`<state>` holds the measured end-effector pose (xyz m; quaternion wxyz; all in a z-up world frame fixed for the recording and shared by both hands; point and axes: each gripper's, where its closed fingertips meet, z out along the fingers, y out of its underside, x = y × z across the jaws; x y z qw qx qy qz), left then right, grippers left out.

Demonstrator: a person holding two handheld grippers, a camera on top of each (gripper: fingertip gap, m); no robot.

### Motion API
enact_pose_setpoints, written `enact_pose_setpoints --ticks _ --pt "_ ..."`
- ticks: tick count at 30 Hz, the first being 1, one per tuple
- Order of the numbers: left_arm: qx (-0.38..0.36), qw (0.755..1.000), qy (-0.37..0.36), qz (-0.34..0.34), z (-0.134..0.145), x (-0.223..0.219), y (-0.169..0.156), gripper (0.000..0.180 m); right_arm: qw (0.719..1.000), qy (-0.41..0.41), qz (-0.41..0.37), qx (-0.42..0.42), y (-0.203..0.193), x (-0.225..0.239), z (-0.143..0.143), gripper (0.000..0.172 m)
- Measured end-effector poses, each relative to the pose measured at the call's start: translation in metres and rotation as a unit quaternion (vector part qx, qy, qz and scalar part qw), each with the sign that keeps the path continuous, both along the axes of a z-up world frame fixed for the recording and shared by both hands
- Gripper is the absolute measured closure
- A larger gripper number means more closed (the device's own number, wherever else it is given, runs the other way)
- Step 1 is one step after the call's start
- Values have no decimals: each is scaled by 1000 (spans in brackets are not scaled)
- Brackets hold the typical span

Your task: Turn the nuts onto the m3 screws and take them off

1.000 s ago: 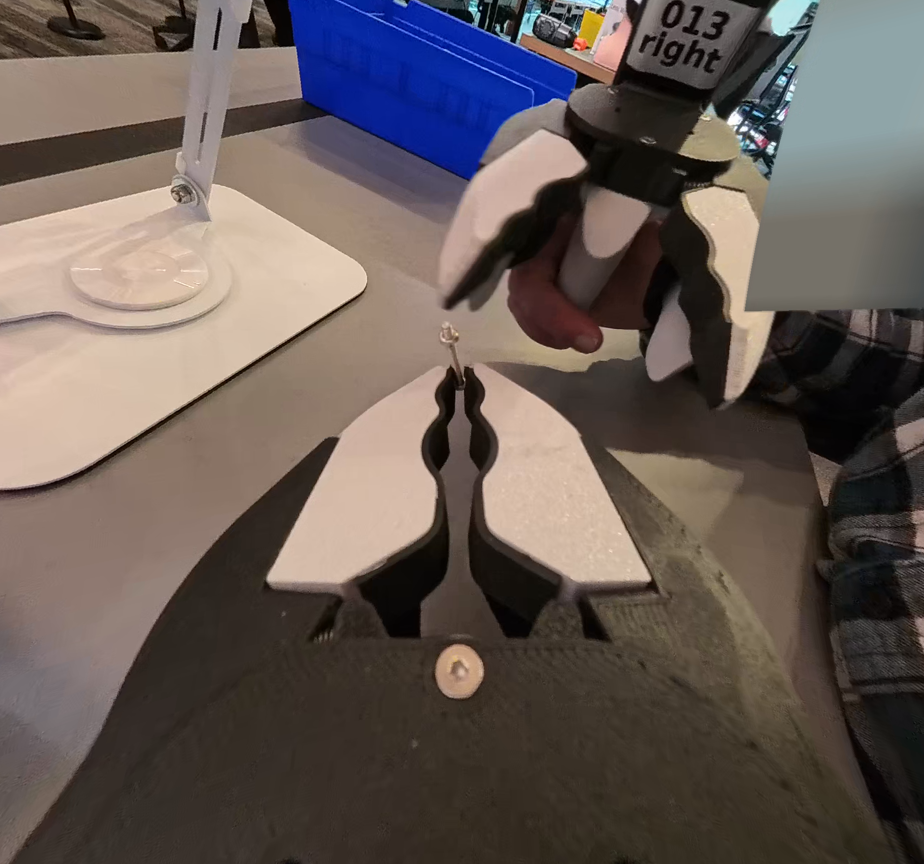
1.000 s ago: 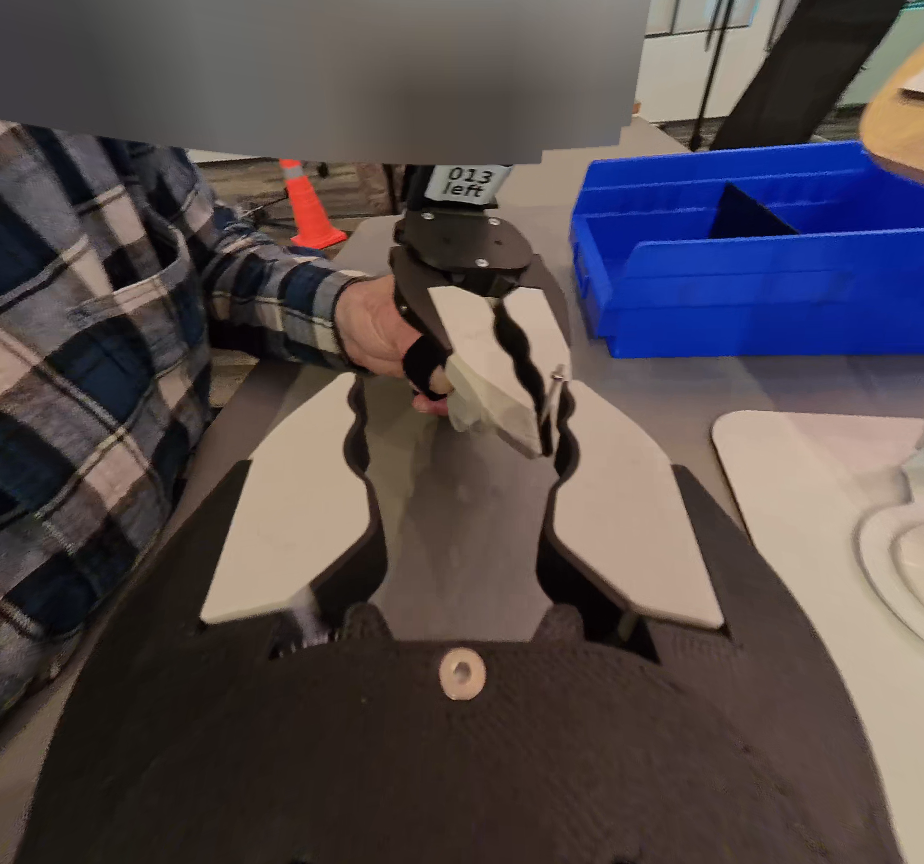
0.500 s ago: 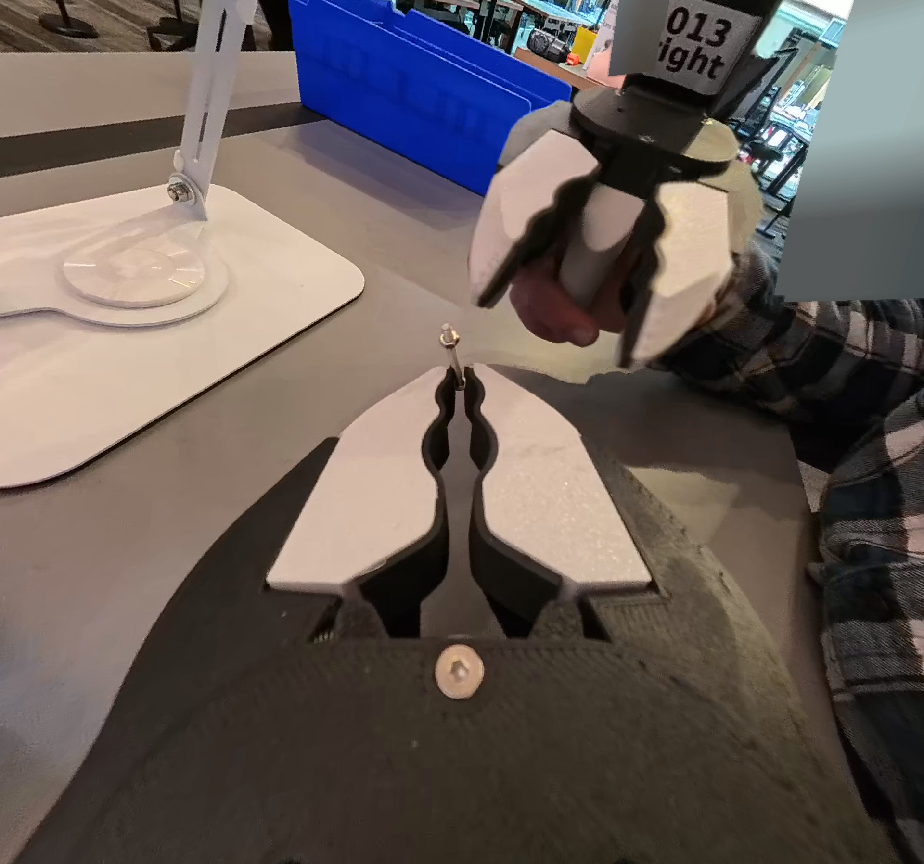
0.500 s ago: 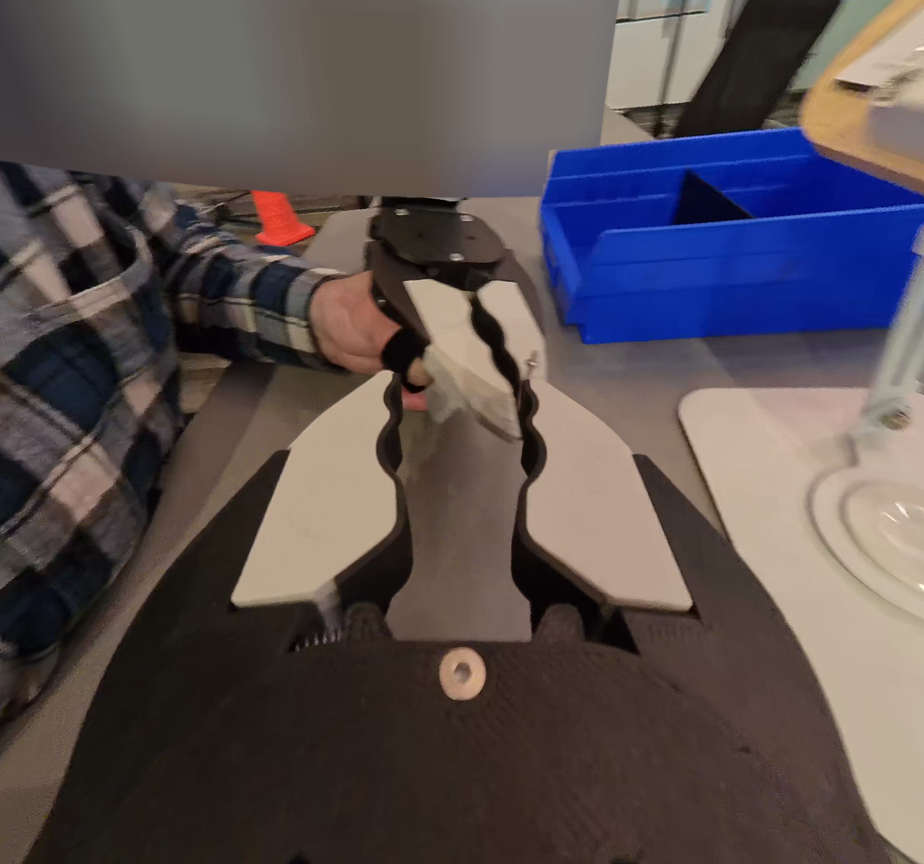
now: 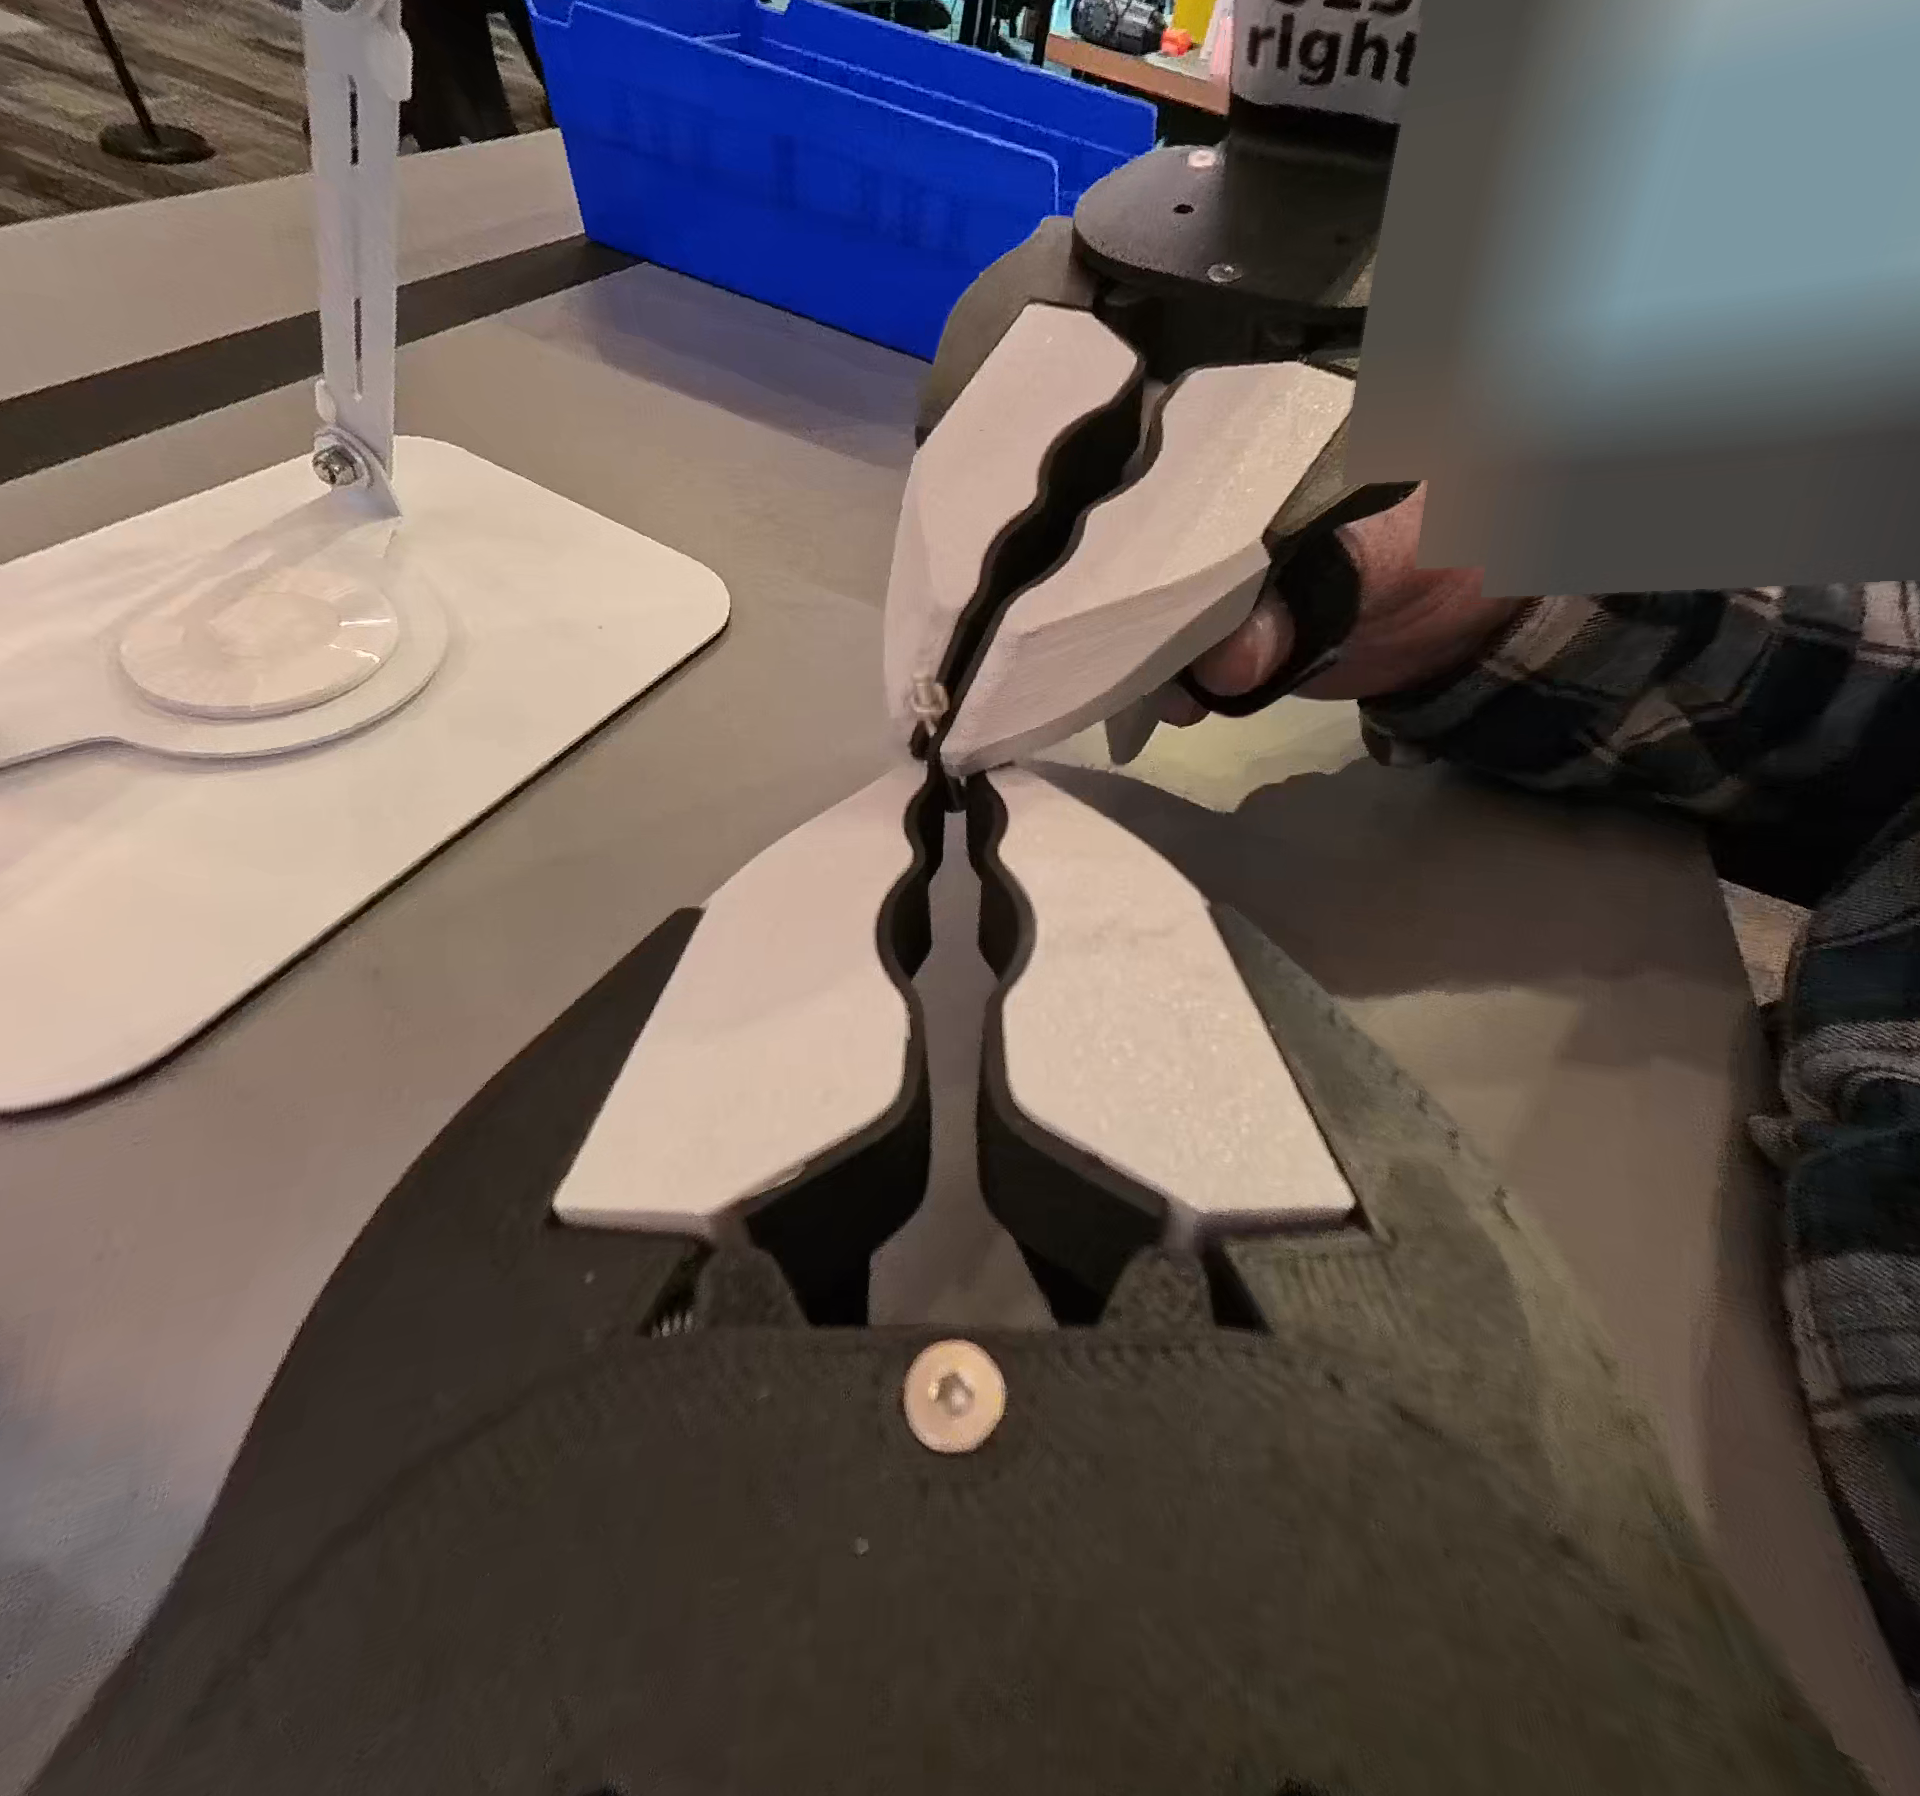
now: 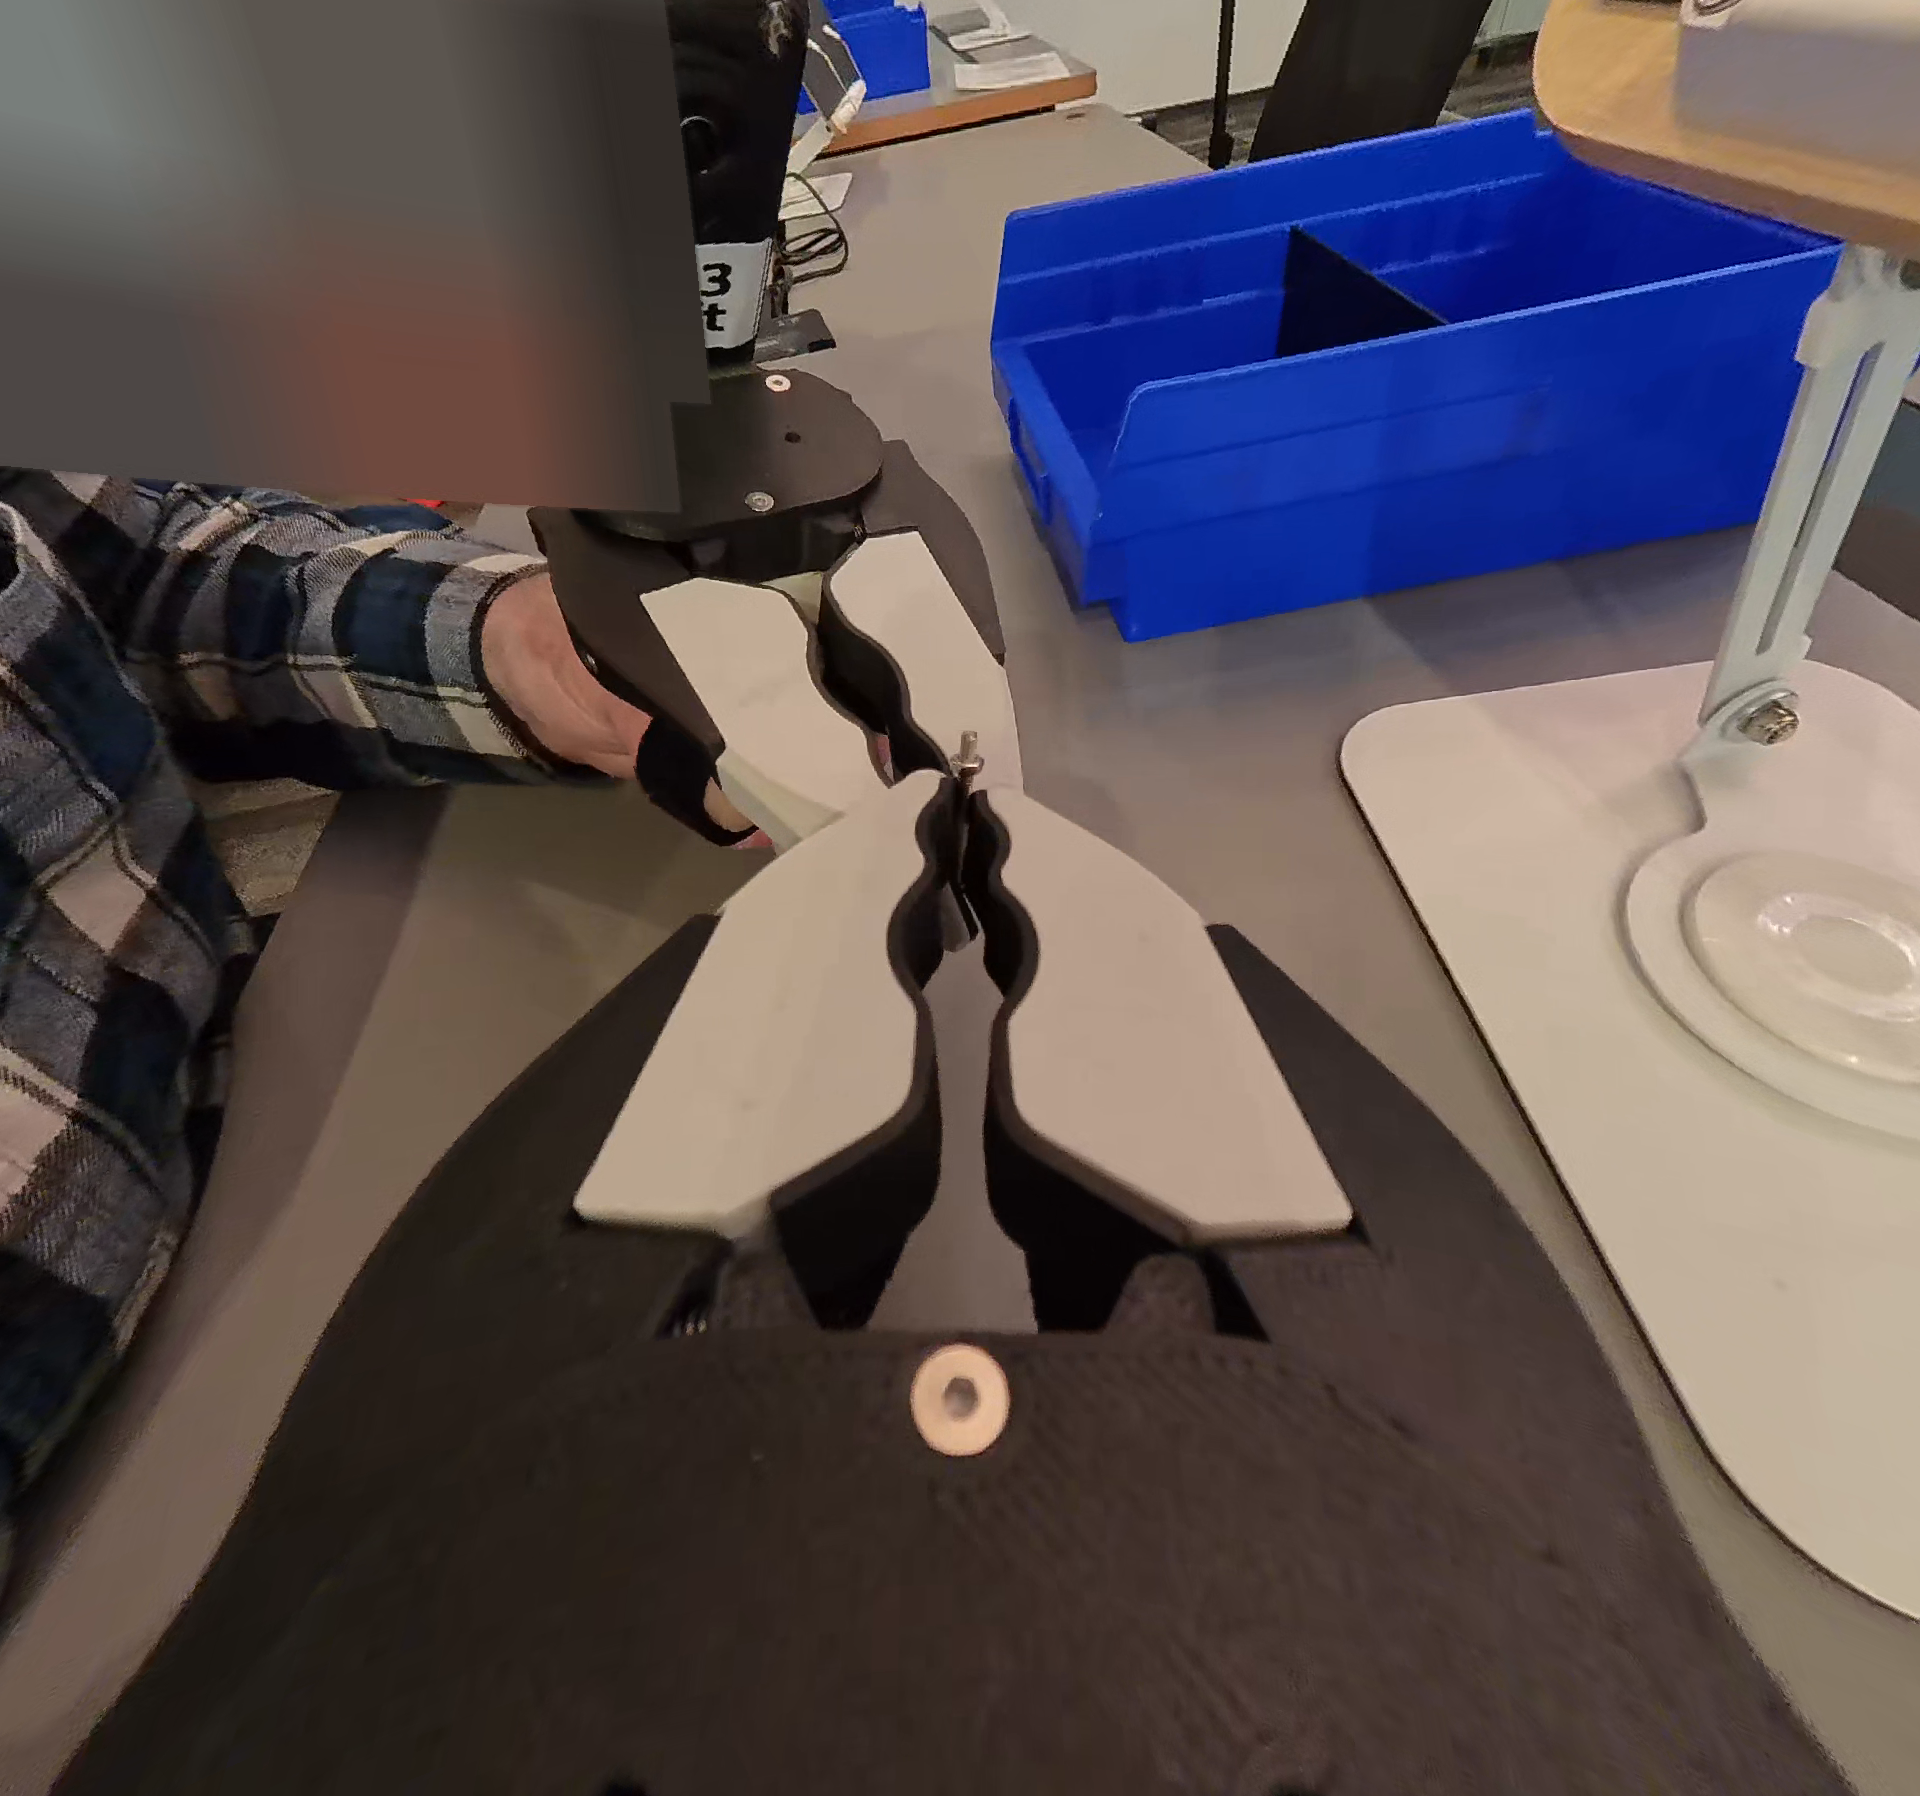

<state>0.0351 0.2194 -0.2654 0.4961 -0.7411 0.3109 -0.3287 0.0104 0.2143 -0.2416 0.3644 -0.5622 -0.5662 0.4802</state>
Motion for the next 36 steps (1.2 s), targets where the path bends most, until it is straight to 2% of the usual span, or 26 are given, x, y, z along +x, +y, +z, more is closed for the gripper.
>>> enact_pose_setpoints --ticks 3,7,9,14,18,22,25,28,31,34,36 --pt "9 1000 -28 -10 10 3 -2 174 1000 22 -15 1 3 6 11 170" --pt "5 1000 -8 -12 3 6 0 168 996 42 -67 33 24 34 43 169" --pt "3 1000 -12 -18 2 9 -2 180 992 40 -104 60 42 57 63 169" --pt "10 1000 17 -5 -7 7 1 180 960 2 -249 127 118 151 115 169" --pt "12 1000 10 9 -5 4 5 180 932 -41 -344 110 184 230 125 169" --pt "7 1000 9 12 -6 4 7 180 910 -100 -398 55 240 288 95 169" --pt "7 1000 13 13 -7 6 10 180 896 -164 -412 -11 272 317 49 169" --pt "5 1000 18 11 -9 8 12 180 873 -237 -420 -77 299 341 -10 169" --pt "1 1000 21 11 -10 9 13 180 854 -262 -429 -132 319 355 -49 169" --pt "-4 1000 23 11 -11 11 15 180 831 -298 -445 -153 334 368 -75 168" --pt "-6 1000 27 6 -12 13 15 180 821 -308 -460 -138 346 374 -75 168"
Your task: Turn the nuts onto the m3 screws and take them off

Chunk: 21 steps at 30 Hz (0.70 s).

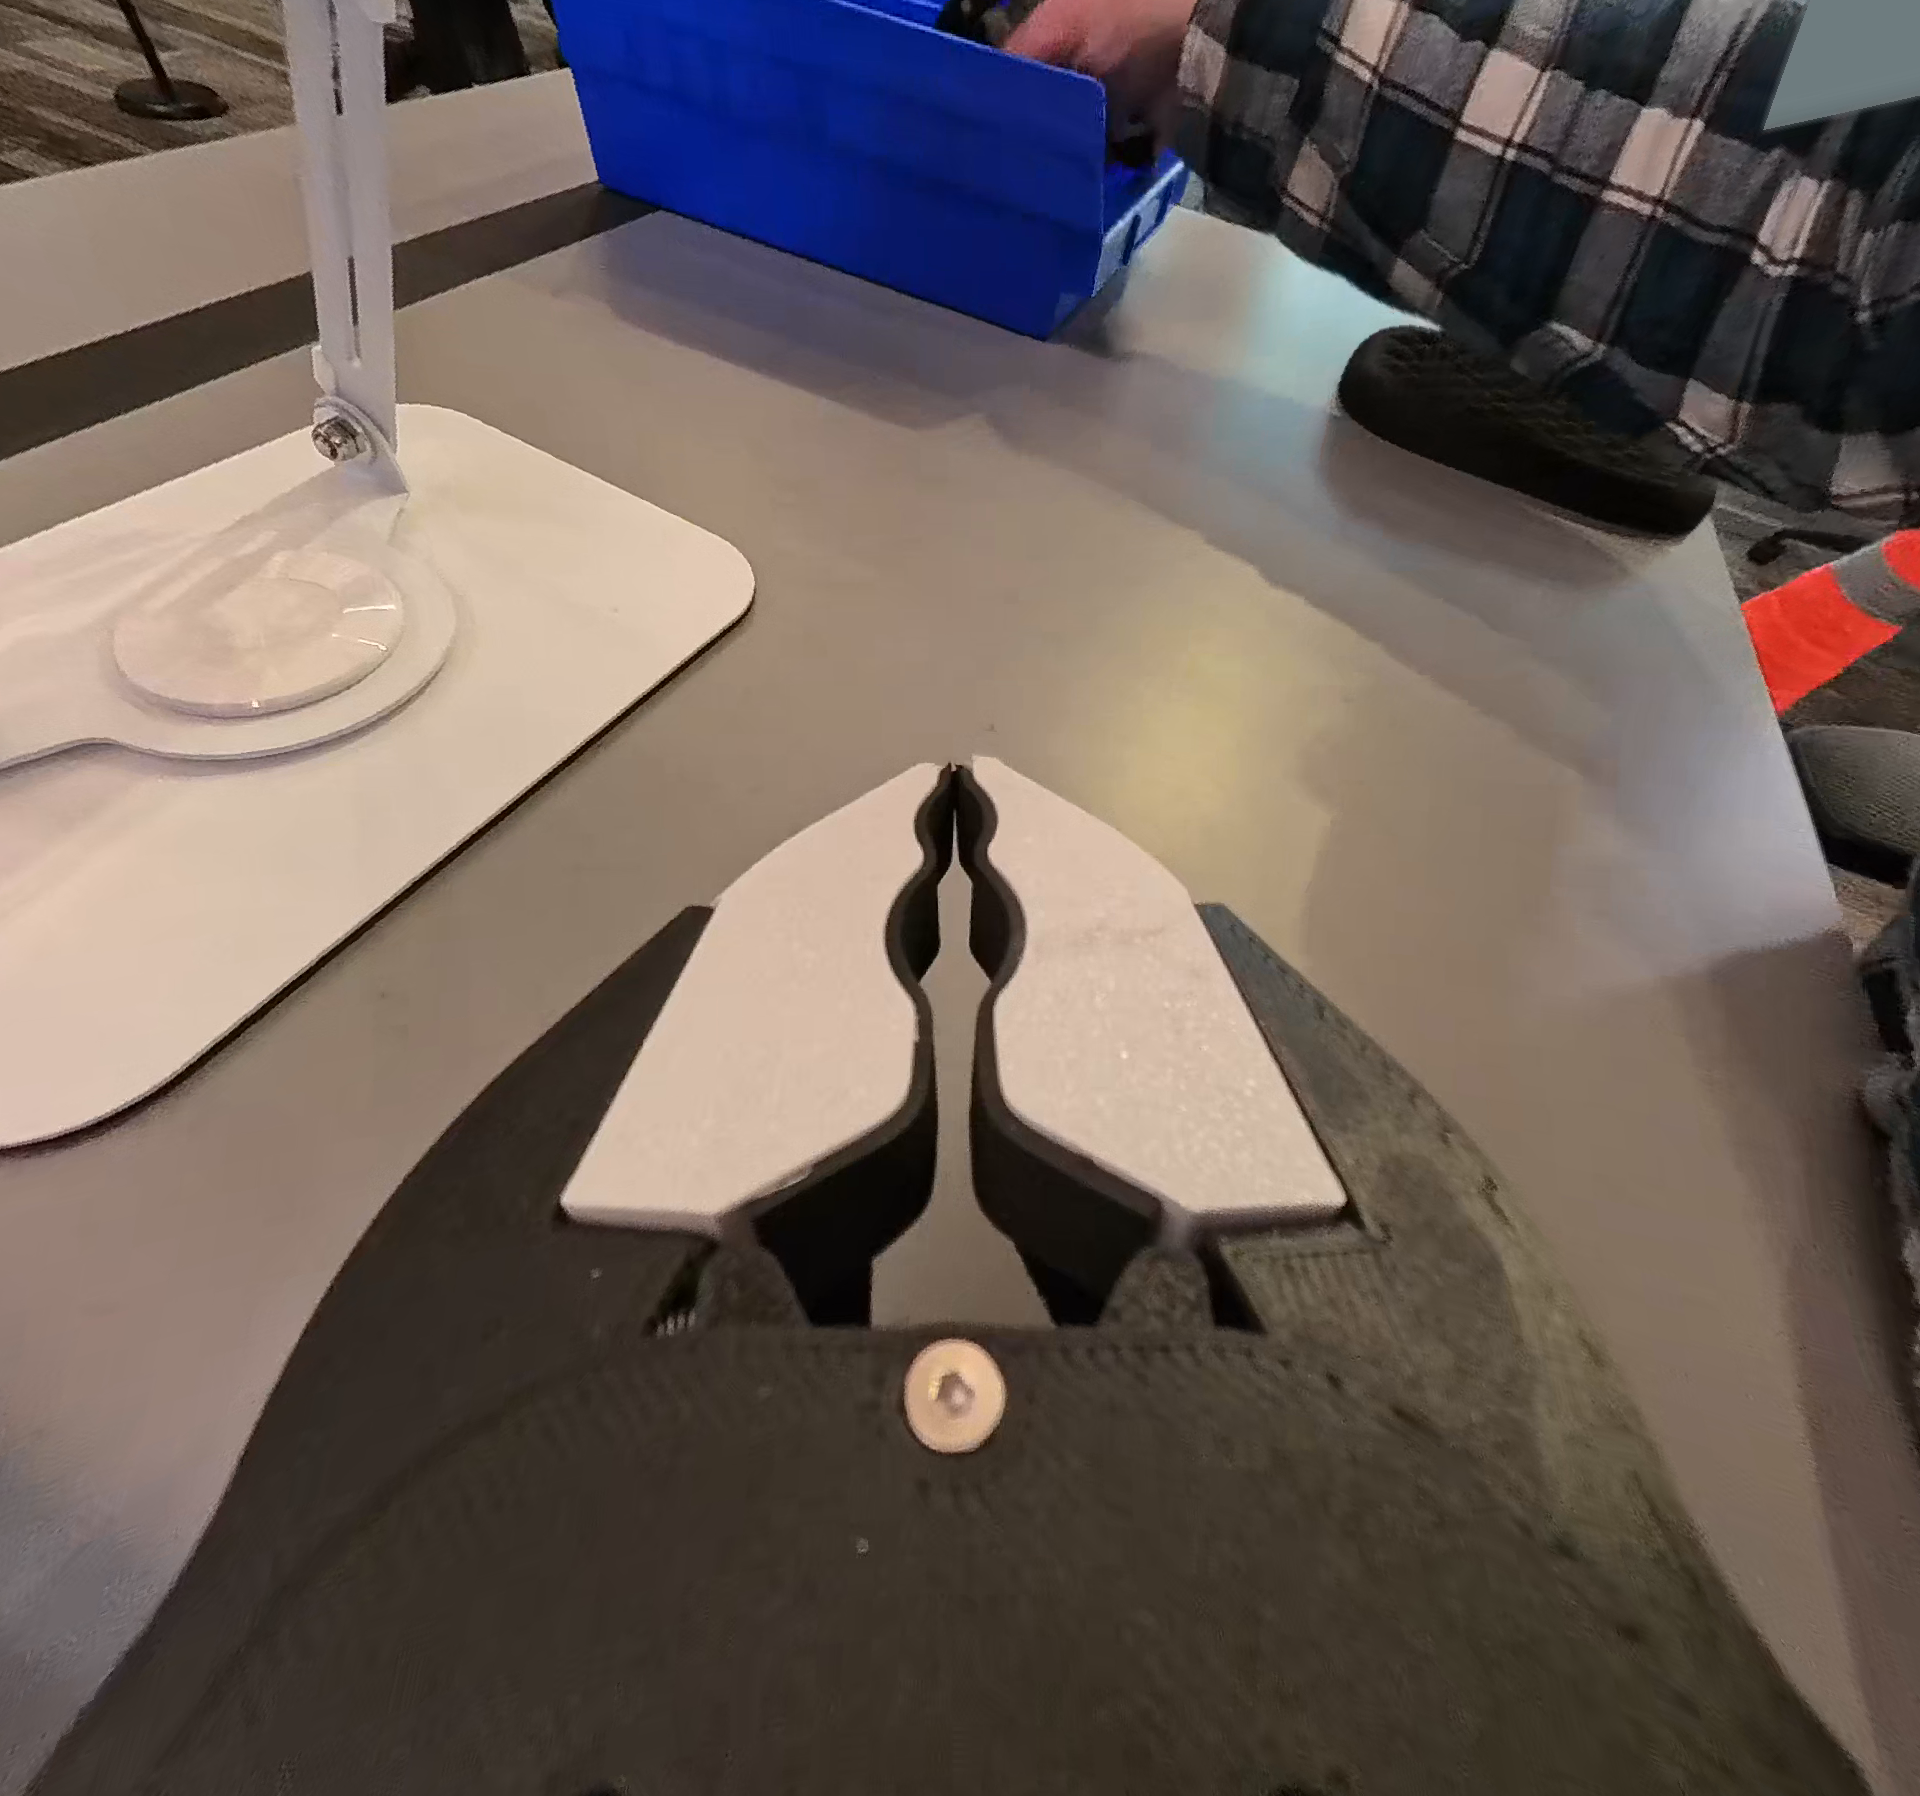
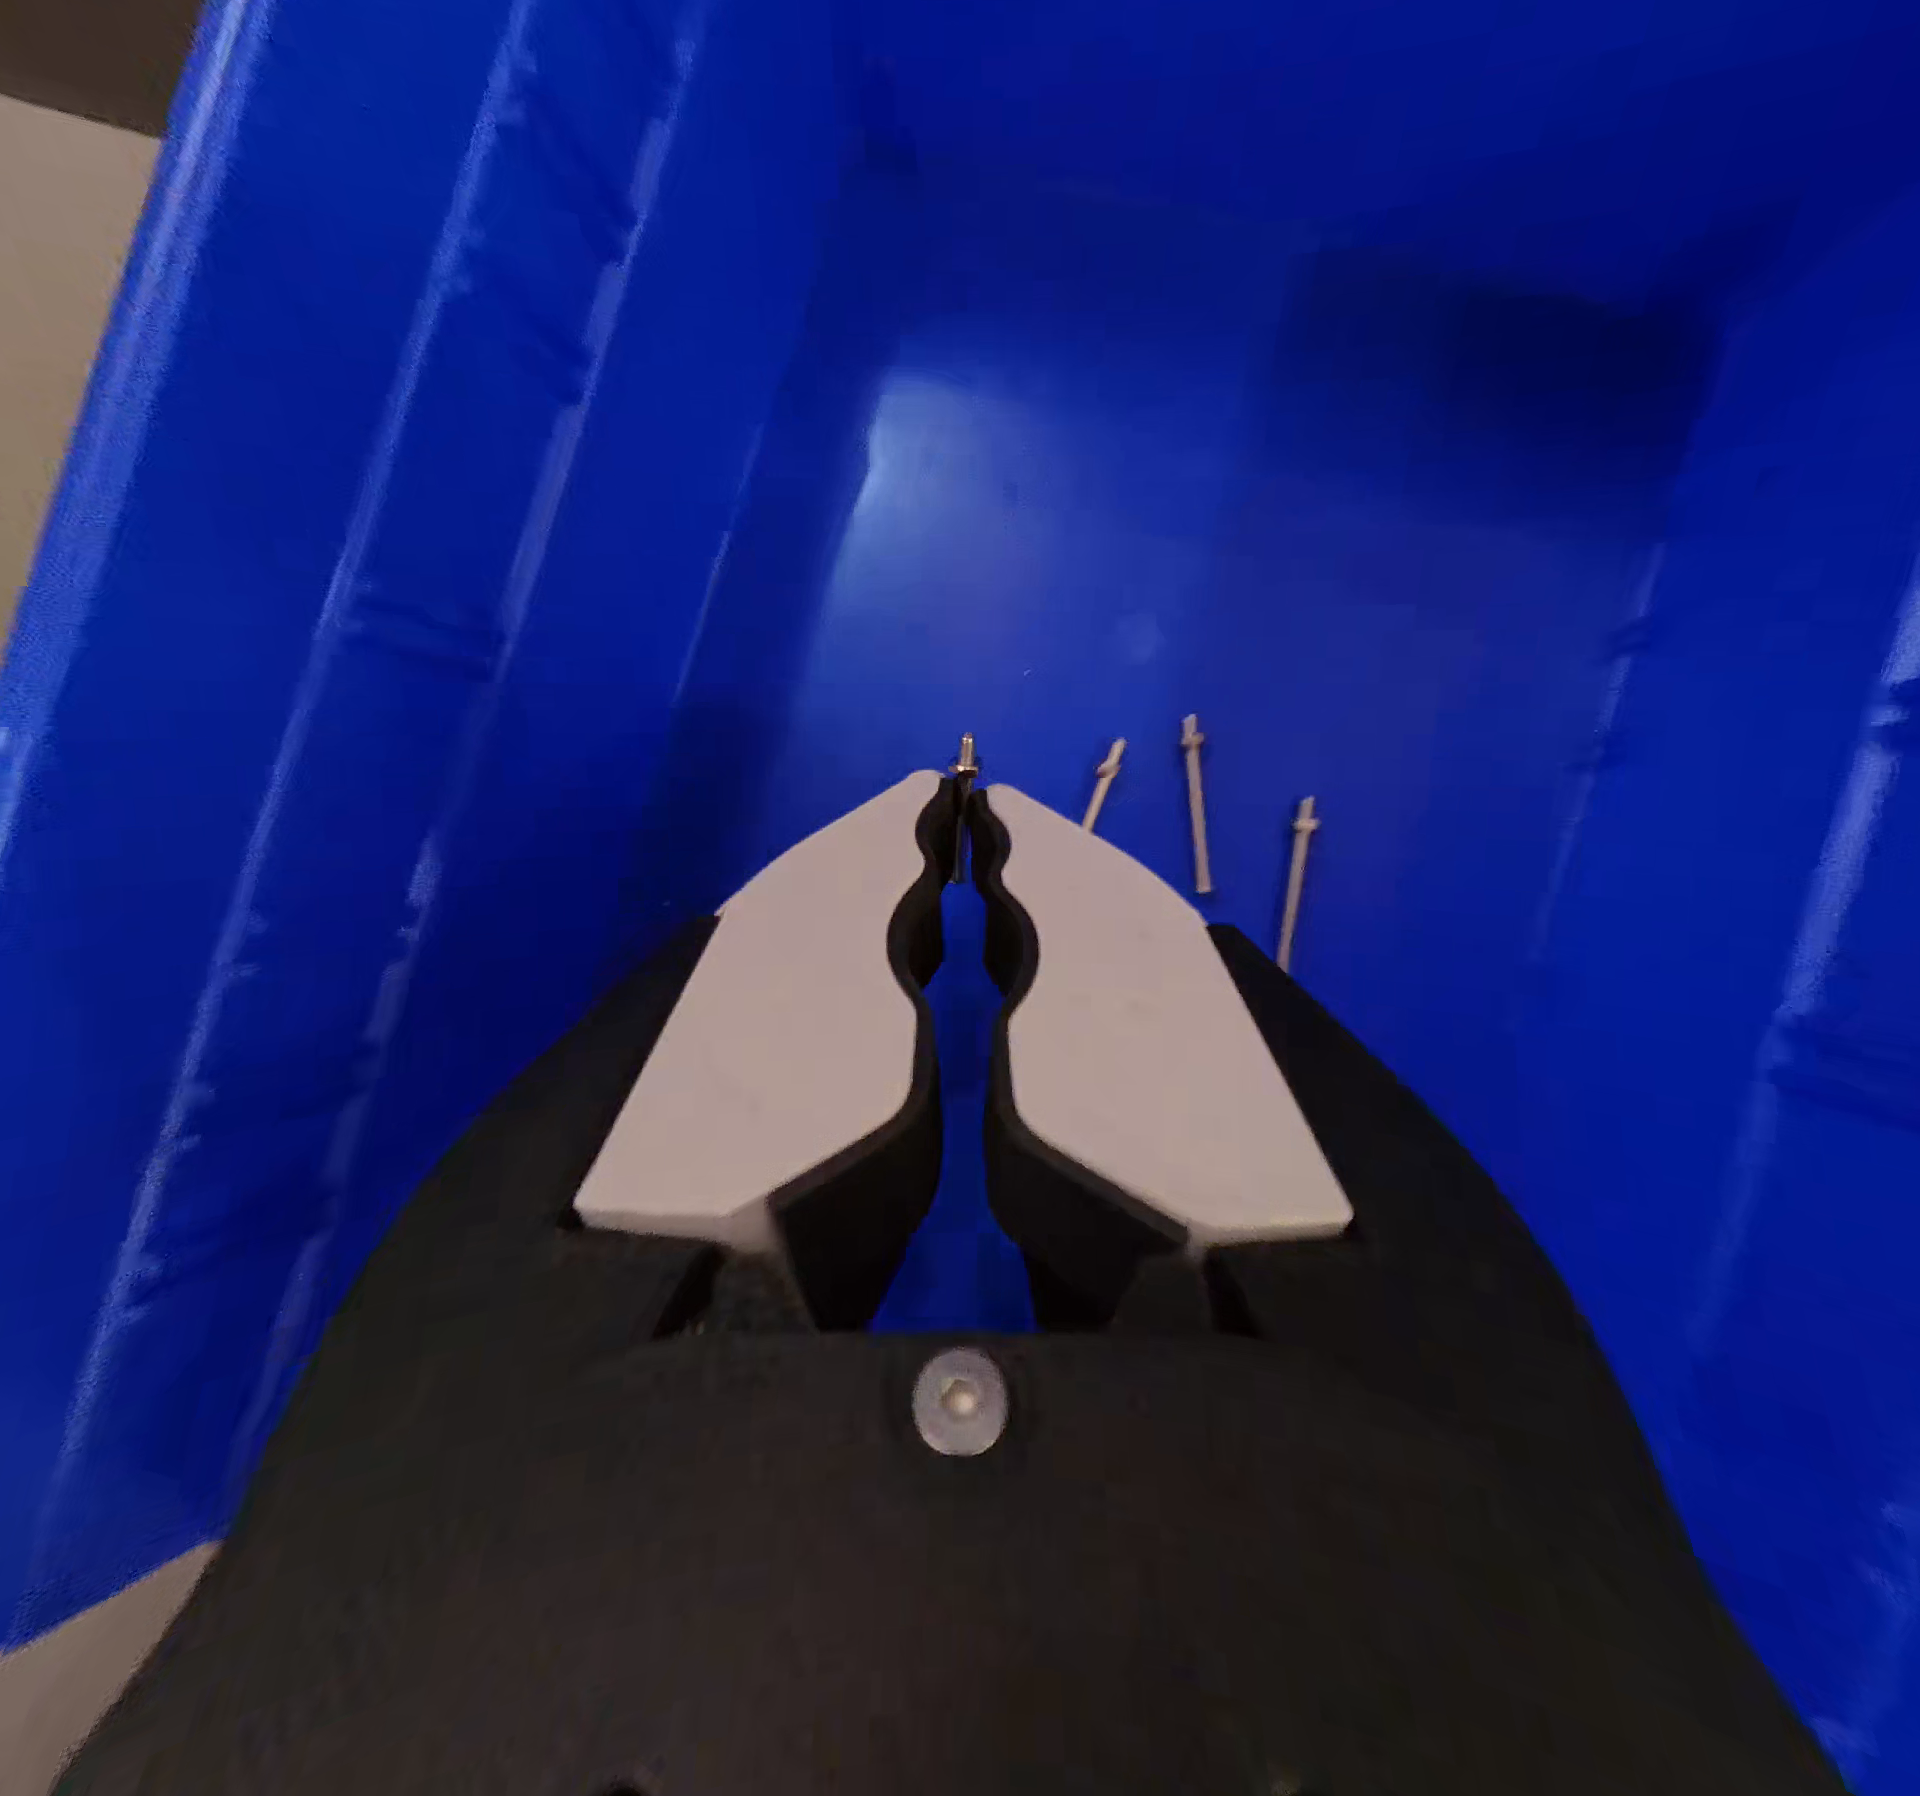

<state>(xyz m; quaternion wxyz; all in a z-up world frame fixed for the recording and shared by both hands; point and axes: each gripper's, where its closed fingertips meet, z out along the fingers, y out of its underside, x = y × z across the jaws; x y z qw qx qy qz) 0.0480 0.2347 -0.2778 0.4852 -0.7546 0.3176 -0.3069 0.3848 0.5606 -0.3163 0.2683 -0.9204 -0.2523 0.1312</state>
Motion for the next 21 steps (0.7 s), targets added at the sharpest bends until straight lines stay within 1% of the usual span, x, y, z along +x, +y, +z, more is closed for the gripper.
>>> enact_pose_setpoints --ticks 1,2,3,5,6,7,9,11,12,14,15,16,18,19,20,21 --pt "-1 1000 2 -4 -1 1 -1 180 1000 2 -6 -16 1 1 -1 163" --pt "-2 1000 3 -6 -1 2 -1 180 999 14 -9 -35 1 -1 -1 146" --pt "-3 1000 5 -6 -2 2 -1 180 999 23 -7 -38 2 -2 1 141" --pt "-6 1000 10 -9 -3 4 -1 180 1000 22 -6 -19 3 2 13 142" --pt "-5 1000 12 -8 -4 4 -1 180 999 38 -7 -7 1 2 23 139" --pt "-3 1000 14 -6 -3 4 -1 180 999 52 -7 12 -1 2 35 140" --pt "-2 1000 14 -7 -3 4 -1 180 997 50 -3 59 -10 10 62 146" --pt "-1 1000 12 -5 -3 4 -1 180 992 17 -5 122 -22 24 89 148" --pt "2 1000 10 -3 -2 3 -1 180 989 -8 -10 146 -29 34 100 147" --pt "8 1000 12 3 -1 1 -2 180 982 -50 -30 179 -43 59 116 135" --pt "11 1000 15 11 0 -2 -3 176 980 -62 -36 185 -51 71 120 134" --pt "13 1000 15 23 3 -7 -4 171 980 -69 -44 183 -58 82 120 133" --pt "27 998 7 62 15 -23 -6 159 982 -88 -57 158 -69 104 105 122" --pt "40 995 4 94 24 -36 -6 149 985 -92 -59 131 -74 113 91 119" --pt "56 990 4 133 35 -52 -5 134 987 -95 -64 111 -78 120 78 115" --pt "72 983 9 172 45 -71 -6 122 986 -100 -66 117 -77 125 71 108"
